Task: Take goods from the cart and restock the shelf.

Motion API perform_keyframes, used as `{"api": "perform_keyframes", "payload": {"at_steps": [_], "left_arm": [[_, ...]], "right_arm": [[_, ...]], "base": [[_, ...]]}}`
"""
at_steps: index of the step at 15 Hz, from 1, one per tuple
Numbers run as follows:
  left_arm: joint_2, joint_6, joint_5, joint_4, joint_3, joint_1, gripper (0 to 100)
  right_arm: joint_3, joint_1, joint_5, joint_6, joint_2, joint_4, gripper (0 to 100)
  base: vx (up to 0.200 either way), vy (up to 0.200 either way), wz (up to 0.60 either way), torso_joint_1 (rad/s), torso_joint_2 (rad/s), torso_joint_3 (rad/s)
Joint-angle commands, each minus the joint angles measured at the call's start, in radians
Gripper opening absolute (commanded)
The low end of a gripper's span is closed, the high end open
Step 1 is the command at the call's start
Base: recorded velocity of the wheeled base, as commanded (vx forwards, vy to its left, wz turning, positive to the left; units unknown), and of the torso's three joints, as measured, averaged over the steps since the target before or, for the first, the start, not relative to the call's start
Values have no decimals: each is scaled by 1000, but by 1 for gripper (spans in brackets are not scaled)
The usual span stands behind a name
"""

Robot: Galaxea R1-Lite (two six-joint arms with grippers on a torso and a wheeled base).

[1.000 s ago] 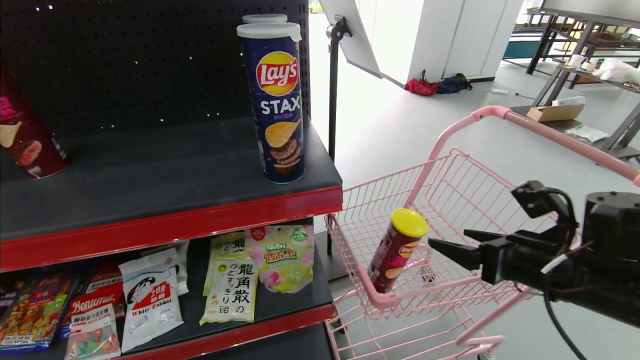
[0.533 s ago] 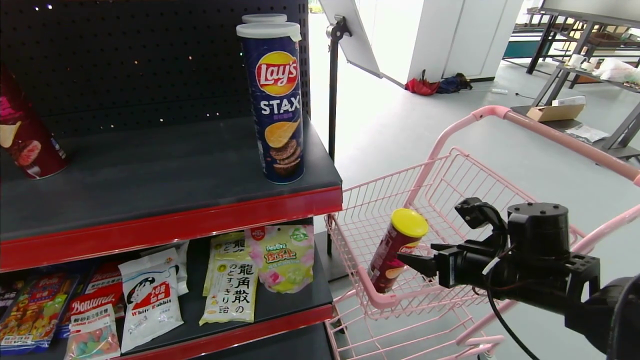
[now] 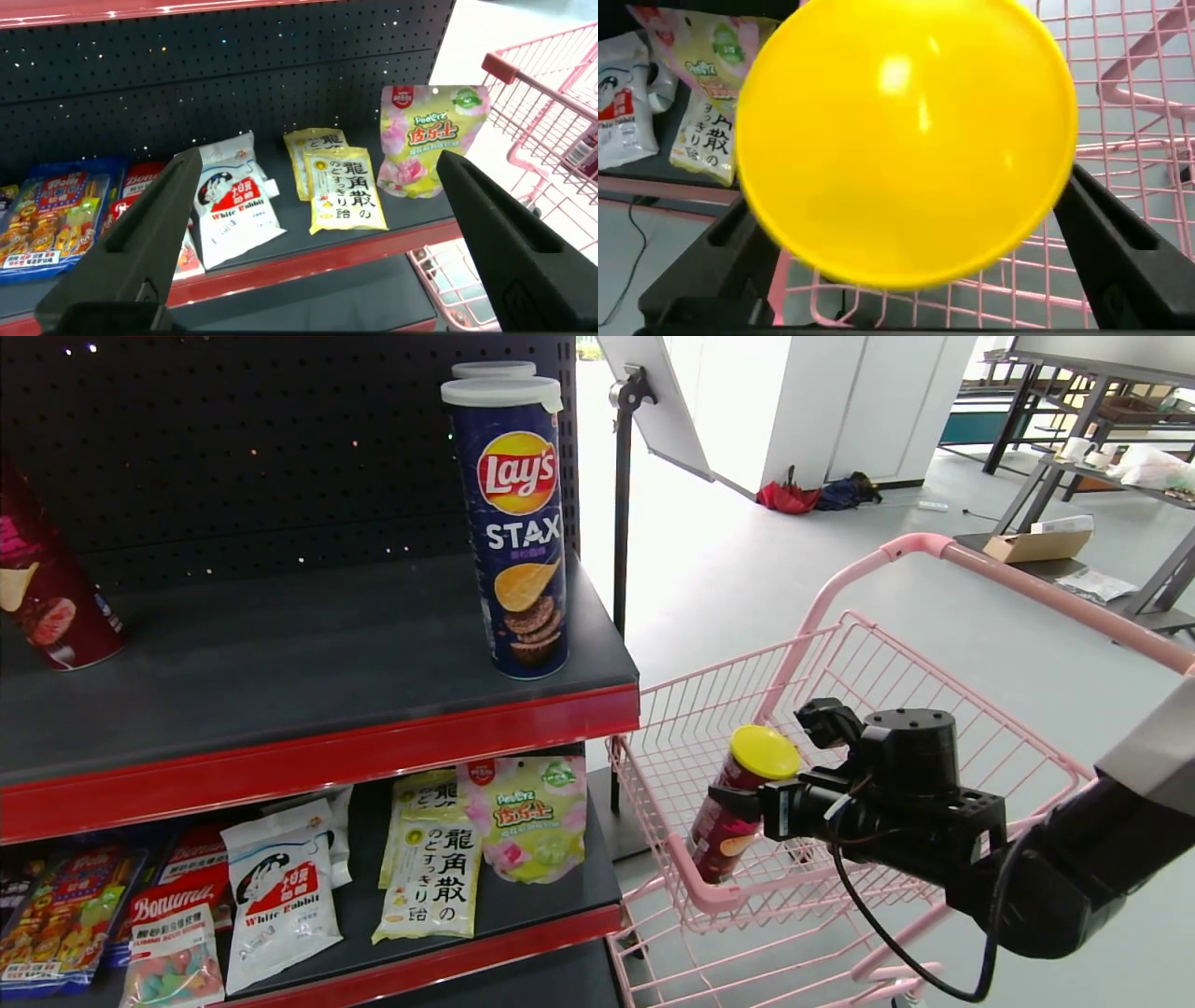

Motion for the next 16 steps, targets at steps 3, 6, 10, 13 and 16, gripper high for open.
{"api": "perform_keyframes", "payload": {"at_steps": [3,6,10,13,16], "left_arm": [[1,1,-1,0,0,0,100],[1,1,1,0,0,0,100],[1,1,-1,0,0,0,100],[1,1,-1,0,0,0,100],[1,1,-1,0,0,0,100]], "right_arm": [[-60,1,-12,-1,81,-6,100],[-71,10,-42,-4,126,-73,100],[-75,24,-42,-3,139,-78,0],[-74,24,-48,-4,126,-79,0],[-109,18,-88,-38,23,-53,0]], "base": [[0,0,0,0,0,0],[0,0,0,0,0,0],[0,0,0,0,0,0],[0,0,0,0,0,0],[0,0,0,0,0,0]]}}
